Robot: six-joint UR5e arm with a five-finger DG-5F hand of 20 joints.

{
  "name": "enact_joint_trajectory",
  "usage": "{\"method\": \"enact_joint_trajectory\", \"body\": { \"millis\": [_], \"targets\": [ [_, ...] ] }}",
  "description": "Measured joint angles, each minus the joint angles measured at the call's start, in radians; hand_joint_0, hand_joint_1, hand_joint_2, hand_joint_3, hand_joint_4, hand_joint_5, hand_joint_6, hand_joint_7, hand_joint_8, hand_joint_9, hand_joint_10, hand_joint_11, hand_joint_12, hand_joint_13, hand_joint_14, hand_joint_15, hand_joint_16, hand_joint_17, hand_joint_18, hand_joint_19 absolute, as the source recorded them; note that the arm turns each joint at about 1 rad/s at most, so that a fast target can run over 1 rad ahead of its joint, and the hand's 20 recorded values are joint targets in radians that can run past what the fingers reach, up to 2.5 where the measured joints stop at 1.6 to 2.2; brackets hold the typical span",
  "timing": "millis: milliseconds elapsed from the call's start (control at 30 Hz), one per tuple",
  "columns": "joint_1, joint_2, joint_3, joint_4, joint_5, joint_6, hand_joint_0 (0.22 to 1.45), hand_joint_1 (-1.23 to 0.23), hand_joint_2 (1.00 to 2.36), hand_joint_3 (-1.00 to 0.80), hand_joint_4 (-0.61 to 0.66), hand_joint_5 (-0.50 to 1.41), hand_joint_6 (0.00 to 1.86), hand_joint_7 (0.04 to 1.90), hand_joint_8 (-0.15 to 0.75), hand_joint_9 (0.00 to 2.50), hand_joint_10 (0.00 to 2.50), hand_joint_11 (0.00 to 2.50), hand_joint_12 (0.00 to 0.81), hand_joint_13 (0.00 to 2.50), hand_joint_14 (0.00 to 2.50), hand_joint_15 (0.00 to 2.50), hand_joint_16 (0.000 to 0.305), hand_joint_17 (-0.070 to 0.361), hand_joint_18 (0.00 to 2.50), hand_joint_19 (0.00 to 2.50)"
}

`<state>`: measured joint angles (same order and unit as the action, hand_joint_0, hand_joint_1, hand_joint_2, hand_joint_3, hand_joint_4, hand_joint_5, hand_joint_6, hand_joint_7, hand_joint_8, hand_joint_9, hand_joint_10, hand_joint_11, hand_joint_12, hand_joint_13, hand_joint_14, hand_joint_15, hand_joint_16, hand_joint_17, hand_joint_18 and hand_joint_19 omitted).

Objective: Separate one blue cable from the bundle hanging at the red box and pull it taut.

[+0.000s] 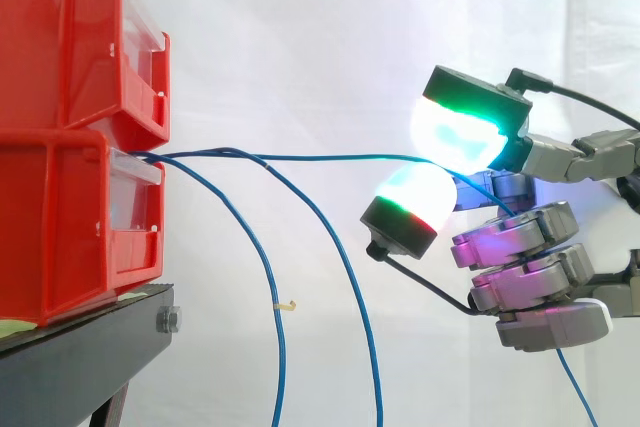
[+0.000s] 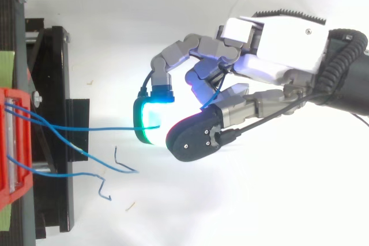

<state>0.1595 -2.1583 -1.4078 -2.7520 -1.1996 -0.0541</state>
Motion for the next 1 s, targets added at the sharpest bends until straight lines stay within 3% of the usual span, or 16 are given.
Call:
{"method": "enact_joint_trajectory", "body": {
  "millis": [1000],
  "targets": [
    [0.000, 0.000, 0.000, 0.000, 0.000, -0.001, 0.80, -0.75, 1.00, -0.50, -0.17, -0.21, 0.91, 1.13, 0.277, 0.88, 2.26, 1.52, 0.327, 0.94, 2.20, 1.56, 0.032, 0.072, 1.23, 1.39]
  ]
}}
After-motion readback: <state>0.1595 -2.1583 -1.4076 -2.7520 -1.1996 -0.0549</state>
